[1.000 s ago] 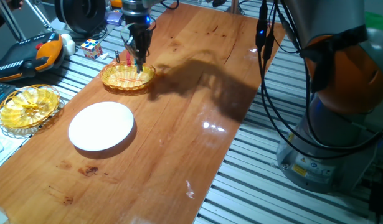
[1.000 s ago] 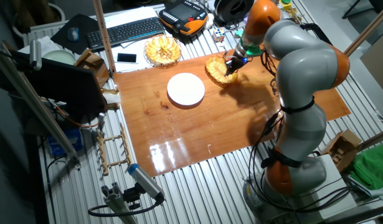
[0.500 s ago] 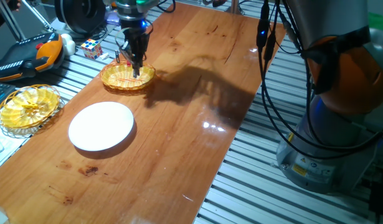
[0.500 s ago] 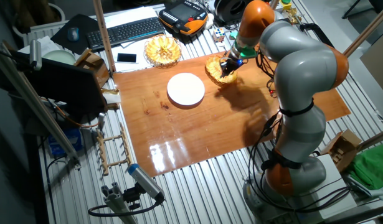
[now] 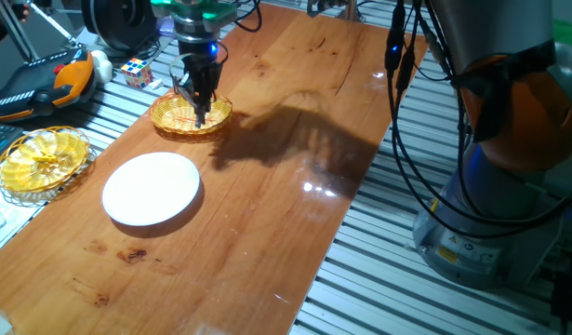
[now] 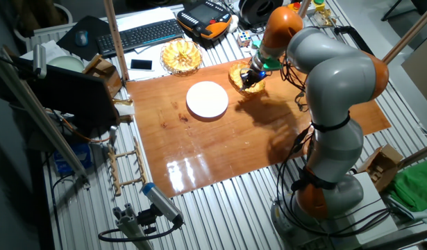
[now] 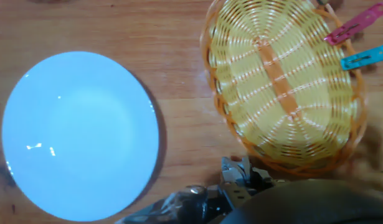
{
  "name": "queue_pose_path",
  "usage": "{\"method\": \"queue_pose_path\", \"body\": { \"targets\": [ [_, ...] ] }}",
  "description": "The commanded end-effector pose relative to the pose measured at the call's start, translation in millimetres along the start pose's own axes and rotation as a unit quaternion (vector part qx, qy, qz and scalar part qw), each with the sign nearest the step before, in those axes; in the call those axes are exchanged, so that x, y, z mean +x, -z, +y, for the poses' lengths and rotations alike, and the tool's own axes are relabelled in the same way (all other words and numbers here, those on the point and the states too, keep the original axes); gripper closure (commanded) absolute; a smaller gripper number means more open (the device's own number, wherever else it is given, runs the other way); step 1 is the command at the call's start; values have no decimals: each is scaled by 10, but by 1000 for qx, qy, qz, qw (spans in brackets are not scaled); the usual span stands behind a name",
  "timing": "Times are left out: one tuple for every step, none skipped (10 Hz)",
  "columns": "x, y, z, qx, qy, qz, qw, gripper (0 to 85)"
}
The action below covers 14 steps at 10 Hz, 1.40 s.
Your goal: Use a clamp
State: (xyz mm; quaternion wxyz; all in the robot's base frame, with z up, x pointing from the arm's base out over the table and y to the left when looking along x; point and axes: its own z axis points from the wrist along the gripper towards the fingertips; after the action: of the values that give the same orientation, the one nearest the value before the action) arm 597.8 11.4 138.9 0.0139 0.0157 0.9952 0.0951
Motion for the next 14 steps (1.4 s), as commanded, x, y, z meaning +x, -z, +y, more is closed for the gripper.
{"method": "queue_pose_path", "body": {
  "targets": [
    [1,-10,7,-3,-2,-1,1000,843],
    [1,-10,7,-5,-6,-1,1000,843],
    [1,-10,7,1,-3,0,1000,843],
    [1,-10,7,8,4,0,1000,843],
    [1,-10,7,11,10,-3,1000,843],
    [1,-10,7,13,5,-3,1000,843],
    [1,-10,7,9,1,-6,1000,843],
    [1,-10,7,1,1,-7,1000,843],
    [8,-20,20,-4,-4,-3,1000,843],
    [25,-46,60,-9,-9,-3,1000,843],
    [25,-78,114,-9,-13,-3,1000,843],
    [16,-108,169,-12,-15,-3,1000,843],
    [6,-126,206,-18,-15,-2,1000,843],
    [-1,-152,242,-26,-14,-2,1000,843]
  ]
}}
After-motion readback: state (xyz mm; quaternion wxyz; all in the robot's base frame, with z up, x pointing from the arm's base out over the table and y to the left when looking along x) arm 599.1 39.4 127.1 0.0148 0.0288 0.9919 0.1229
